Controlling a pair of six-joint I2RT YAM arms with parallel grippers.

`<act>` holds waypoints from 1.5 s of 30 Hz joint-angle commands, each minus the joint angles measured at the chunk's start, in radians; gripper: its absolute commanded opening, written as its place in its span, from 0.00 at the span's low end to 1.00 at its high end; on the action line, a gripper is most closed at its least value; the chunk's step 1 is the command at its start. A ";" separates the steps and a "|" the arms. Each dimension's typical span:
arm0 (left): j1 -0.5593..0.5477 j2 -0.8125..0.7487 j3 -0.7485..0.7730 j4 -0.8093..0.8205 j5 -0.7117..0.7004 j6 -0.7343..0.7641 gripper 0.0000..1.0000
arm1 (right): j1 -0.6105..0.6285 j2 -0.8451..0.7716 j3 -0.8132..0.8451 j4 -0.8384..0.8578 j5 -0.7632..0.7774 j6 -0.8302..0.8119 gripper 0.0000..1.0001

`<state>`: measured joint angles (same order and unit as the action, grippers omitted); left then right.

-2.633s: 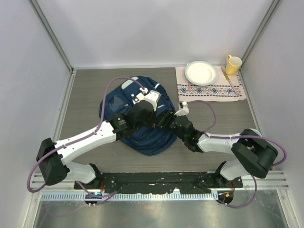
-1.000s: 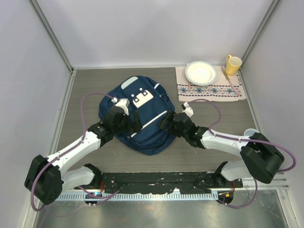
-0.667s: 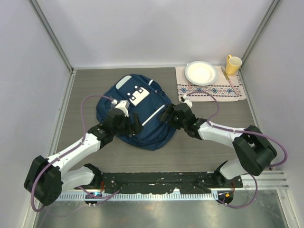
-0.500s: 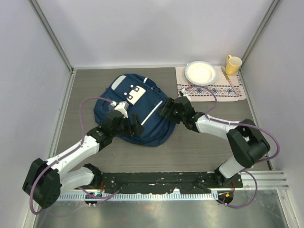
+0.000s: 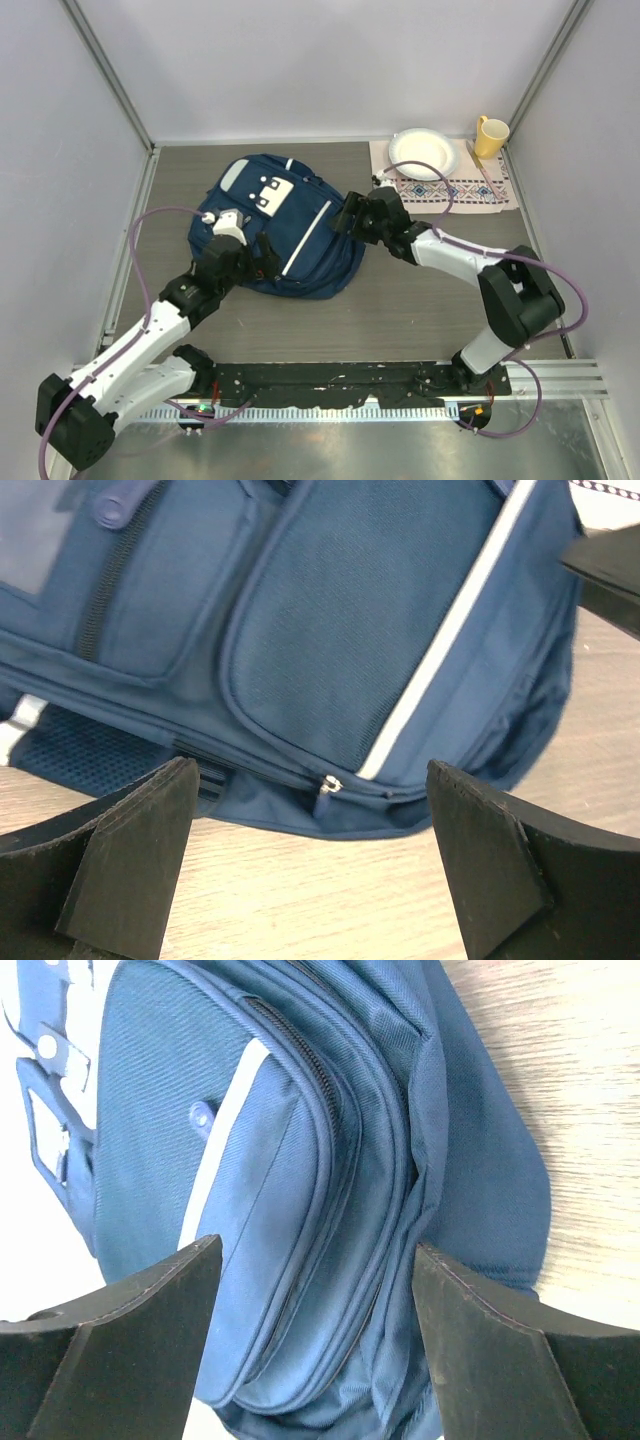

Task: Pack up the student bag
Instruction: Adjust the student bag at the center of the board, then zip the student bag at the center of the board.

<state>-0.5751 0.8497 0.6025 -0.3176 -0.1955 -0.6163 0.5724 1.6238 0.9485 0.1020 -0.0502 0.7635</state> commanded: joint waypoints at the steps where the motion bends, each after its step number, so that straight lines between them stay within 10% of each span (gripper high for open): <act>1: 0.026 0.061 0.065 -0.046 -0.114 0.024 0.99 | -0.002 -0.154 -0.011 -0.005 0.046 -0.062 0.81; 32: 0.076 0.313 0.059 0.172 -0.033 -0.039 0.71 | 0.237 -0.453 -0.212 -0.011 0.007 0.016 0.55; 45: 0.078 0.356 0.095 0.204 0.094 -0.083 0.22 | 0.431 -0.343 -0.212 -0.004 0.239 -0.023 0.52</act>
<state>-0.4950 1.2106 0.6521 -0.1776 -0.1707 -0.6727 0.9691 1.2320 0.7235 0.0597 0.0875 0.7670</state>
